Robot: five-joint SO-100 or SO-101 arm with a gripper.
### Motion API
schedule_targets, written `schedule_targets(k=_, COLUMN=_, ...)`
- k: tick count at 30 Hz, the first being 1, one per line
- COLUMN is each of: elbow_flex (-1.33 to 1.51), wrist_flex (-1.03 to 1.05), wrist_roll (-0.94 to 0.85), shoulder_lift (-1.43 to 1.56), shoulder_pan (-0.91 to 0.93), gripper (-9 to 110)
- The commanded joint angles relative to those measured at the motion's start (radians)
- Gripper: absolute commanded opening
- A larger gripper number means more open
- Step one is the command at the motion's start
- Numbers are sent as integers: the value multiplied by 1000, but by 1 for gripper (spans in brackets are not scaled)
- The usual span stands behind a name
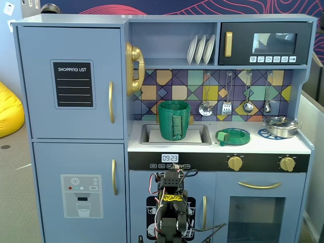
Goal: Close the left cabinet door
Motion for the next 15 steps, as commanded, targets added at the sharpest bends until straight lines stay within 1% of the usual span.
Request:
schedule_targets(k=1, elbow_flex=17, wrist_flex=175, wrist_roll=57, shoulder_lift=3, shoulder_pan=2, gripper=0)
schedule_targets(k=5, elbow_flex=18, wrist_flex=164, wrist_roll=153, shoulder_lift=3, shoulder_pan=14, gripper=0)
schedule_targets(k=6, elbow_flex=17, wrist_flex=164, wrist_roll=155, shoulder_lift=3, shoulder_pan=12, gripper=3)
schedule_targets(k=15, elbow_flex=17, wrist_flex=166, wrist_roll=132, shoulder_lift=3, shoulder_pan=8, gripper=3)
